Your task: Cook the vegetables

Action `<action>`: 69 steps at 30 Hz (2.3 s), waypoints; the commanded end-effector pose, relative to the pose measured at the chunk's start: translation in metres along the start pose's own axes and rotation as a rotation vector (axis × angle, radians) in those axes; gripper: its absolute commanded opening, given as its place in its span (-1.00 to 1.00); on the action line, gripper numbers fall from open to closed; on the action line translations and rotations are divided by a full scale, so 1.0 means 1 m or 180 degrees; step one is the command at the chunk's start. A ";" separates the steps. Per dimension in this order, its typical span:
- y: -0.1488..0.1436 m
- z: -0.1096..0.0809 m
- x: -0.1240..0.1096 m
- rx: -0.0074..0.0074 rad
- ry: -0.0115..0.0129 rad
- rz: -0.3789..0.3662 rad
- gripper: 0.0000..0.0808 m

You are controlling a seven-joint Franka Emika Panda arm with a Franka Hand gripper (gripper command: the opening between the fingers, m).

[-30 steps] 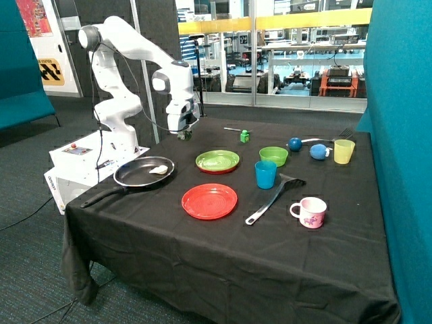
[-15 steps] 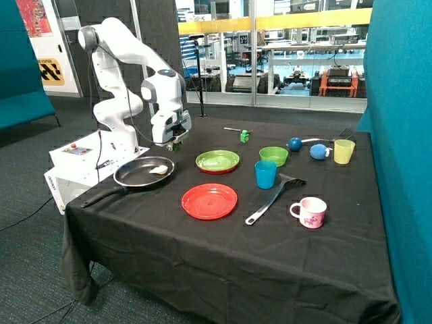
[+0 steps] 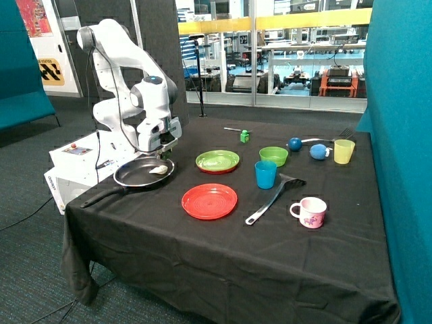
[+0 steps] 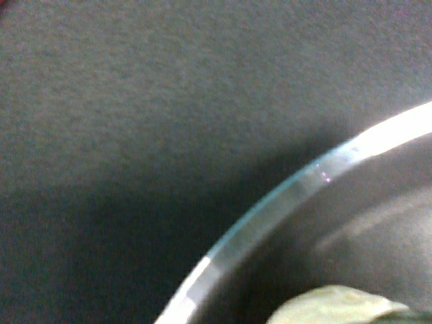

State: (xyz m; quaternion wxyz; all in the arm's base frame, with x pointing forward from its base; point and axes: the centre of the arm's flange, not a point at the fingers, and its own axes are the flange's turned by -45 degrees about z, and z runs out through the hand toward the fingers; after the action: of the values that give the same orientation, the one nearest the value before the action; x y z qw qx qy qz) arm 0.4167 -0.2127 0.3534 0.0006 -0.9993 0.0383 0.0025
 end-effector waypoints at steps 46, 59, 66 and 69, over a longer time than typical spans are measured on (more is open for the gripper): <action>0.000 0.055 -0.059 -0.00038 0.00157 -0.0345 1.00; -0.004 0.037 -0.053 -0.00038 0.00157 -0.0349 -0.21; -0.017 0.011 -0.043 -0.00040 0.00157 -0.0439 -0.85; -0.024 0.001 -0.037 -0.00041 0.00156 -0.0482 -0.88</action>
State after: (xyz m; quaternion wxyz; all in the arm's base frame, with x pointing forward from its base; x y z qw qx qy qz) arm 0.3684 -0.1980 0.3292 -0.0017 -0.9997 -0.0237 -0.0028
